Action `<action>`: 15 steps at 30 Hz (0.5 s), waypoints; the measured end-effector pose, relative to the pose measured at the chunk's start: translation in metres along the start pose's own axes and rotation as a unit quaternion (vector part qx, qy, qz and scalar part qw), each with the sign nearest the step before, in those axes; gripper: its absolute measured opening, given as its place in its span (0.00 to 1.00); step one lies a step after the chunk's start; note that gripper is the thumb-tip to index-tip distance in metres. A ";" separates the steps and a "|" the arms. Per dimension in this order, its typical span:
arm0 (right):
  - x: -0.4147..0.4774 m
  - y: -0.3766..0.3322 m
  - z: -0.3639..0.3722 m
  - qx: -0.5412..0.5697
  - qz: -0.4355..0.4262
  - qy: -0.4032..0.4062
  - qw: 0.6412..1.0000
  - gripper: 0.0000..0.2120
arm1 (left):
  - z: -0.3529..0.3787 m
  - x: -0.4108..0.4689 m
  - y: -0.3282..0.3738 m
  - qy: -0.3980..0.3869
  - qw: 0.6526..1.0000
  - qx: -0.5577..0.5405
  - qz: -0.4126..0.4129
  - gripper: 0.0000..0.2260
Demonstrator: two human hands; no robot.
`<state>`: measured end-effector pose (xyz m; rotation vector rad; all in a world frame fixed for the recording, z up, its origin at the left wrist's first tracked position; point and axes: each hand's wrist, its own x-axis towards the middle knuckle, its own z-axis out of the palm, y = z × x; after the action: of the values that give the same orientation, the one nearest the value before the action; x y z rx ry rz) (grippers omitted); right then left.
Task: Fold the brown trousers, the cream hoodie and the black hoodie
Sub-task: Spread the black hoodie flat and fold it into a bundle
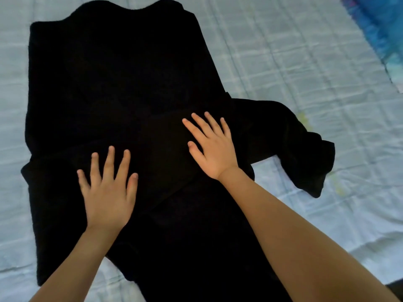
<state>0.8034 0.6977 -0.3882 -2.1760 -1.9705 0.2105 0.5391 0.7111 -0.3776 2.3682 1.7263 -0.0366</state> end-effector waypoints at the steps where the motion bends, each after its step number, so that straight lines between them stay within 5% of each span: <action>1: 0.000 0.001 0.000 0.005 0.000 0.008 1.000 0.26 | -0.001 0.001 0.001 -0.003 1.000 0.003 -0.006 0.28; 6: -0.007 0.003 -0.019 0.128 -0.033 0.008 0.991 0.23 | -0.006 0.010 0.006 -0.121 0.988 0.091 -0.027 0.30; 9: -0.046 0.037 -0.058 0.225 -0.010 0.136 0.965 0.20 | -0.024 0.007 0.051 -0.038 0.991 -0.091 -0.089 0.24; 12: -0.108 0.105 -0.087 0.181 0.081 0.260 0.945 0.17 | -0.034 0.000 0.129 0.011 0.984 -0.176 -0.016 0.25; 15: -0.143 0.163 -0.099 0.158 0.218 0.181 0.946 0.24 | -0.026 0.004 0.222 0.036 0.951 -0.294 0.086 0.22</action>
<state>0.9698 0.5350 -0.3358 -2.2096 -1.1622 0.1611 0.7470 0.6546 -0.3181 2.0648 1.3036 0.5228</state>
